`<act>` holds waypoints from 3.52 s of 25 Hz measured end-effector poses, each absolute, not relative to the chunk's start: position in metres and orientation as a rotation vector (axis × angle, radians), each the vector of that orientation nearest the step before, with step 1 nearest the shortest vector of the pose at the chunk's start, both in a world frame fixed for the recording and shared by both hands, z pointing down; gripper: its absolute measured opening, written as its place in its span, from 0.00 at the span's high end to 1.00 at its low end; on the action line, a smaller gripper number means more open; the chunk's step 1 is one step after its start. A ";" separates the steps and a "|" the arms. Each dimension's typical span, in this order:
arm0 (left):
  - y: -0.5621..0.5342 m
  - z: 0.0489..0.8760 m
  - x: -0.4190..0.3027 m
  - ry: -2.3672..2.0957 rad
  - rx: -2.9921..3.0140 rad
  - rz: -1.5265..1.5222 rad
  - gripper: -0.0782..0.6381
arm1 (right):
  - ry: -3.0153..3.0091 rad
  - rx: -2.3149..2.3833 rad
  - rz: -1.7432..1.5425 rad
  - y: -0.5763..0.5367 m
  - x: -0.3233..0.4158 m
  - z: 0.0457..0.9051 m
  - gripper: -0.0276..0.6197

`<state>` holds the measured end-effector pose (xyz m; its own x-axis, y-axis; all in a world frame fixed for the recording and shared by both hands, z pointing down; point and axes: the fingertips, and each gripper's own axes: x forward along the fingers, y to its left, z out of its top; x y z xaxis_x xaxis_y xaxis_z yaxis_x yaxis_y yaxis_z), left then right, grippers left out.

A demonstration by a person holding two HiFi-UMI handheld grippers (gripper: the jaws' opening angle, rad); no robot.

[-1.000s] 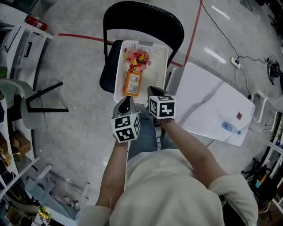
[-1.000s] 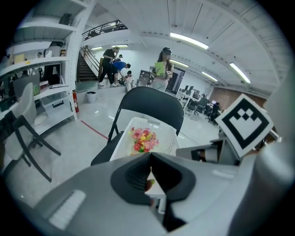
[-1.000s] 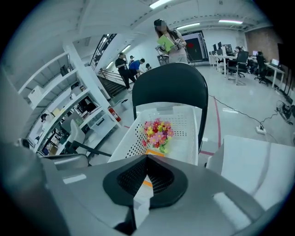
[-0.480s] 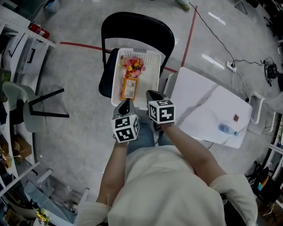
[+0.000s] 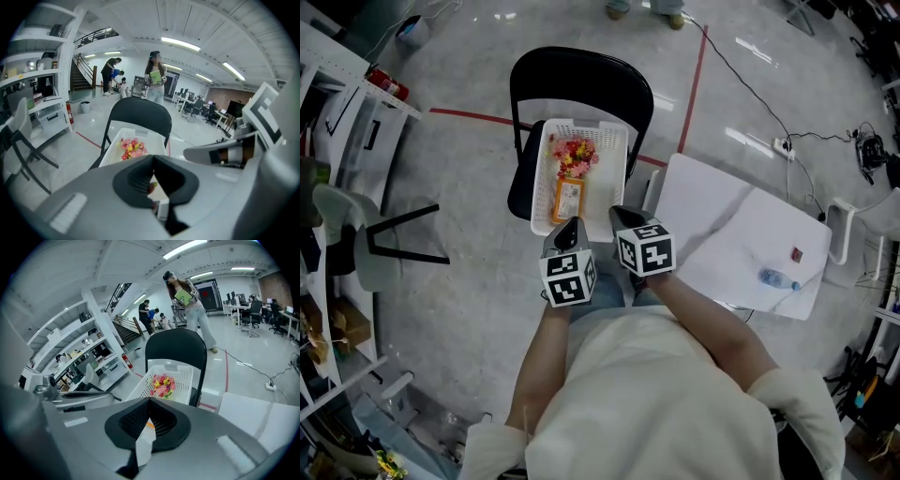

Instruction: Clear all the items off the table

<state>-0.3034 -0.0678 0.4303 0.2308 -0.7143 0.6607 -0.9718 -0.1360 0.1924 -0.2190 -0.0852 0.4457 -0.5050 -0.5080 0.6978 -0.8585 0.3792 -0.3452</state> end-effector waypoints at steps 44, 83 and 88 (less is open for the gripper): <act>-0.048 0.401 -0.077 -1.167 2.274 0.666 0.88 | -2.039 1.611 1.002 -0.029 0.010 0.414 0.96; 0.047 0.447 0.208 -0.512 2.511 0.907 0.88 | -1.546 2.217 1.255 0.113 0.289 0.459 0.96; 0.063 0.460 0.236 -0.427 2.530 0.939 0.88 | -1.455 2.280 1.287 0.137 0.316 0.477 0.96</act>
